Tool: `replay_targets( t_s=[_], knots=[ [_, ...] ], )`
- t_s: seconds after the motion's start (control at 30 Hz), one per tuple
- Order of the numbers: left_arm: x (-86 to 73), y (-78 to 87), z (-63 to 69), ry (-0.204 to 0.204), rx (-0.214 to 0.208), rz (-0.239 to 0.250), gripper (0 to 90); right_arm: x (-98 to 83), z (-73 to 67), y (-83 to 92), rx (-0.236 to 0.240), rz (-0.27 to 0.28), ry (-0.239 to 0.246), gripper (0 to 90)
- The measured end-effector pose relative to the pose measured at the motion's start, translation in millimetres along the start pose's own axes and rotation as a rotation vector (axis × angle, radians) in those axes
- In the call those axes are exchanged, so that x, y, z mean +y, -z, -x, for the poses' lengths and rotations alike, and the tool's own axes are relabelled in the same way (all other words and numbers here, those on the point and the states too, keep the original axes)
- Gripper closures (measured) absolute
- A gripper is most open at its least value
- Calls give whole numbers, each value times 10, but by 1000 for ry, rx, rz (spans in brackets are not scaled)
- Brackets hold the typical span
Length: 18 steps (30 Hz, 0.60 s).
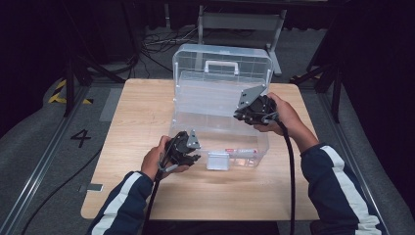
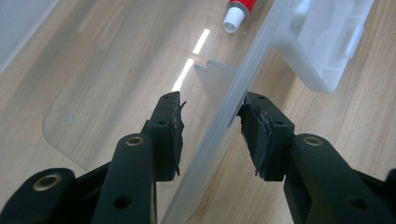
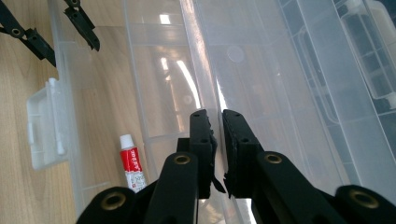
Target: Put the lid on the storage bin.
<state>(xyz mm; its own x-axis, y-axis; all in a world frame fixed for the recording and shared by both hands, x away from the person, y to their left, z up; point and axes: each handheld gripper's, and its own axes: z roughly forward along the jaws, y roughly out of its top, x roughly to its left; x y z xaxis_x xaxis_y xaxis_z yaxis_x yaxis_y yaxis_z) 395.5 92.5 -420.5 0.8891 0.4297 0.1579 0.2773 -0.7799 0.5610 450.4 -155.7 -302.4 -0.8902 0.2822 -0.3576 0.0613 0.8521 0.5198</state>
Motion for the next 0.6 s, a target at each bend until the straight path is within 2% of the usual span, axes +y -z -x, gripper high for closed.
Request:
replay_targets(
  t_s=[0.37, 0.6],
  knots=[
    [-16, 1, 17, -1, 16, 16, 573, -63, -57, -1, -14, 46, -3, 828],
    [-25, -1, 23, -7, 18, 27, 570, -70, -63, -1, -14, 47, 1, 826]
  ],
)
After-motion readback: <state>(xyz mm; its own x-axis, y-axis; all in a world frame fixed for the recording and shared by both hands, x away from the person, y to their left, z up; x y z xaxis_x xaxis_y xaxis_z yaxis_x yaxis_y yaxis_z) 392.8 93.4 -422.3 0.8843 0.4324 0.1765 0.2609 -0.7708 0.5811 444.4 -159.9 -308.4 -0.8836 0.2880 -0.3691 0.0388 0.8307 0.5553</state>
